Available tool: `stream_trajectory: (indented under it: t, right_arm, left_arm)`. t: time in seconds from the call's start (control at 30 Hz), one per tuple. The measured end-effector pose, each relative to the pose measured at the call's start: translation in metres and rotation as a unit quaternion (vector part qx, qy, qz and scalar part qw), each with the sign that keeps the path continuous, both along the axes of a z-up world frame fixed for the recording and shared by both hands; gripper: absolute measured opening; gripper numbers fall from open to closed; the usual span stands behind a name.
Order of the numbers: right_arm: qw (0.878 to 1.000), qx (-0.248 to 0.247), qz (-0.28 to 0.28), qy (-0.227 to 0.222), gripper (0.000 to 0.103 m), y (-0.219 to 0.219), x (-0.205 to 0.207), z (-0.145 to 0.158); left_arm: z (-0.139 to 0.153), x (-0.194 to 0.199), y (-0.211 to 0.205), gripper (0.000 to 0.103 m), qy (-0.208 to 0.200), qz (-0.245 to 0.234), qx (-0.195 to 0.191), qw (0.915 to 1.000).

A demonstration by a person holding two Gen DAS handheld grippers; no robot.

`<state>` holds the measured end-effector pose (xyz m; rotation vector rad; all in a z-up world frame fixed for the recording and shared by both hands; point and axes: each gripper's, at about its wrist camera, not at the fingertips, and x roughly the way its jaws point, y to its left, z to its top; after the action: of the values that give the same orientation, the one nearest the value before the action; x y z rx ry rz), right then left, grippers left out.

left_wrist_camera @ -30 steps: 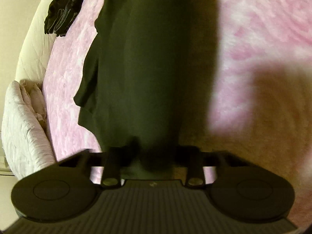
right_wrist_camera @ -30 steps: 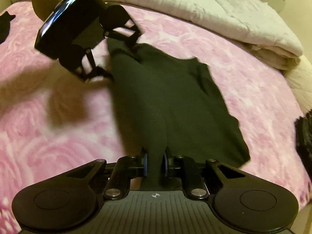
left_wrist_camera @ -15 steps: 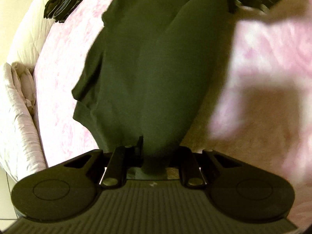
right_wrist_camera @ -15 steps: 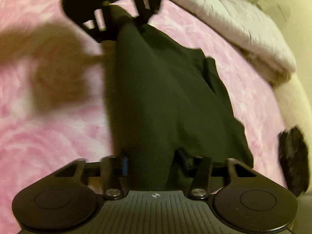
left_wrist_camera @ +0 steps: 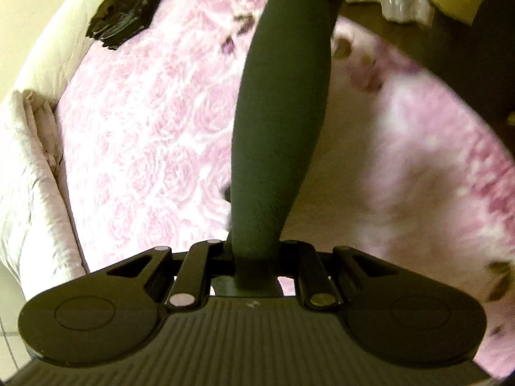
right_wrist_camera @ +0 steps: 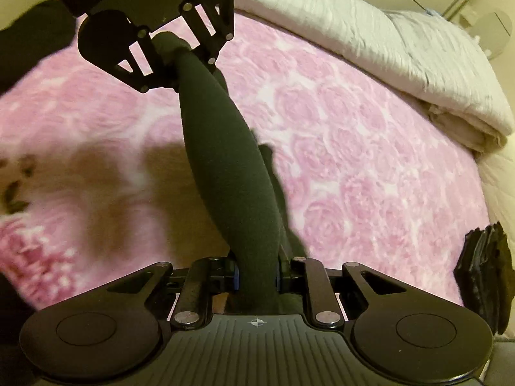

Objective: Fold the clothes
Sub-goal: 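Carry the folded shirt with both grippers toward the clothes stack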

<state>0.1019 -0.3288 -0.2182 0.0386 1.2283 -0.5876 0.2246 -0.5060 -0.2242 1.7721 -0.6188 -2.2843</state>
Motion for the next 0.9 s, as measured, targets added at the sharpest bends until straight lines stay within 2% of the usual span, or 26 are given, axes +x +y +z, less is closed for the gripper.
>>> stream_trajectory:
  t: [0.2,0.4,0.53,0.73,0.9]
  right_arm:
    - [1.000,-0.005,-0.012,-0.017,0.017,0.034,-0.011,0.050]
    - [0.999,-0.022,-0.032,-0.031,0.017,0.055,-0.029,0.076]
    - [0.998,-0.038,-0.046,-0.036,0.017,0.066,-0.053,0.088]
    - [0.995,-0.049,-0.079,-0.043,0.017,0.065,-0.116,0.103]
    - [0.991,-0.052,-0.112,-0.048,0.017,0.056,-0.191,0.115]
  left_arm:
    - [0.048,0.004,0.040,0.012,0.019,0.006,0.001,0.9998]
    - [0.067,-0.011,0.063,0.012,0.028,-0.009,-0.006,0.9995]
    - [0.079,-0.040,0.074,0.012,0.033,-0.030,-0.020,0.9988]
    - [0.086,-0.114,0.079,0.012,0.036,-0.074,-0.027,0.9962]
    - [0.086,-0.202,0.083,0.012,0.038,-0.107,-0.021,0.9933]
